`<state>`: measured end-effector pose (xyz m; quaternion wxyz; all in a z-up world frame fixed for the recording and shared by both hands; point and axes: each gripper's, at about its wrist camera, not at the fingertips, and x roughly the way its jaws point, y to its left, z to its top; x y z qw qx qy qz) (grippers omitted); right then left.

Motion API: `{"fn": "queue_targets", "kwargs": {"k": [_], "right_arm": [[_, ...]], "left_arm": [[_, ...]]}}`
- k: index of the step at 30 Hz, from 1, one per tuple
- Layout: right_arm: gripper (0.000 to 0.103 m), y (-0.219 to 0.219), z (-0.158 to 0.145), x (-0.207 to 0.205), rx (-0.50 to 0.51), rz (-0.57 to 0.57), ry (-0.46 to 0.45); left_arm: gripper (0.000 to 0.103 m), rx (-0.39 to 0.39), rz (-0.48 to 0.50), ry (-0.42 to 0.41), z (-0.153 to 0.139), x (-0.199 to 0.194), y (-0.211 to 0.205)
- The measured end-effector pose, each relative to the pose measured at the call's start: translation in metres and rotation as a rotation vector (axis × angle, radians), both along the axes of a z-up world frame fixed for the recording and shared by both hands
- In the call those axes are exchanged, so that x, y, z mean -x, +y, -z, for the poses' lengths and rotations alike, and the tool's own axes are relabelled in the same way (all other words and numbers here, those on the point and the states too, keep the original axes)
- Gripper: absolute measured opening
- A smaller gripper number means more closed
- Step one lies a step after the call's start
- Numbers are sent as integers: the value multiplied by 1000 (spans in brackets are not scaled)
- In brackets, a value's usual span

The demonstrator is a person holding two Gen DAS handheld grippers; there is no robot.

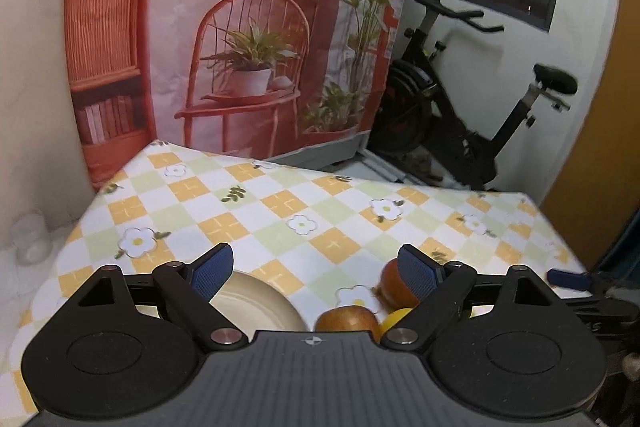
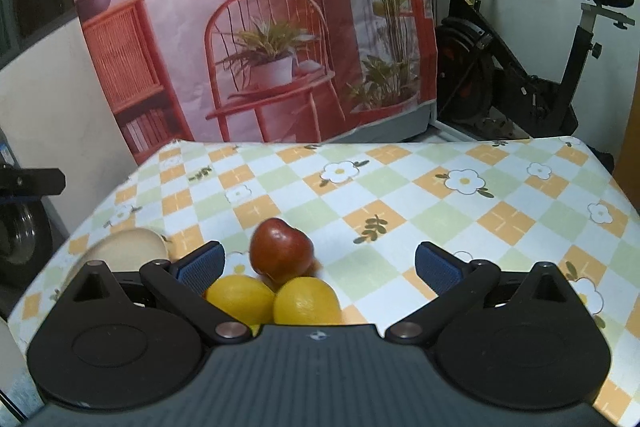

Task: Organize fruits
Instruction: 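Move the right tool toward the red apple atop the fruit pile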

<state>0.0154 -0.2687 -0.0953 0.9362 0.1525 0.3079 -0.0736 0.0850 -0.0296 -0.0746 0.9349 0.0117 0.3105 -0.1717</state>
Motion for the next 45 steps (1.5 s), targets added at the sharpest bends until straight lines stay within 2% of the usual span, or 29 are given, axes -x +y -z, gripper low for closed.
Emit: {"fn": "queue_targets", "kwargs": {"k": [9, 14, 19, 33, 37, 45], "right_arm": [[103, 2, 8, -5, 31, 5, 49], [103, 7, 11, 2, 86, 3, 59], [103, 8, 13, 8, 65, -33, 58], [102, 13, 17, 17, 48, -48, 72], [100, 12, 17, 18, 52, -50, 71], [101, 14, 18, 13, 54, -62, 82]], "left_arm": [[91, -115, -12, -29, 3, 0, -18], [91, -101, 14, 4, 9, 6, -20], [91, -86, 7, 38, 17, 11, -16], [82, -48, 9, -44, 11, 20, -9], [76, -64, -5, -66, 6, 17, -9], [70, -76, 17, -38, 8, 8, -9]]}}
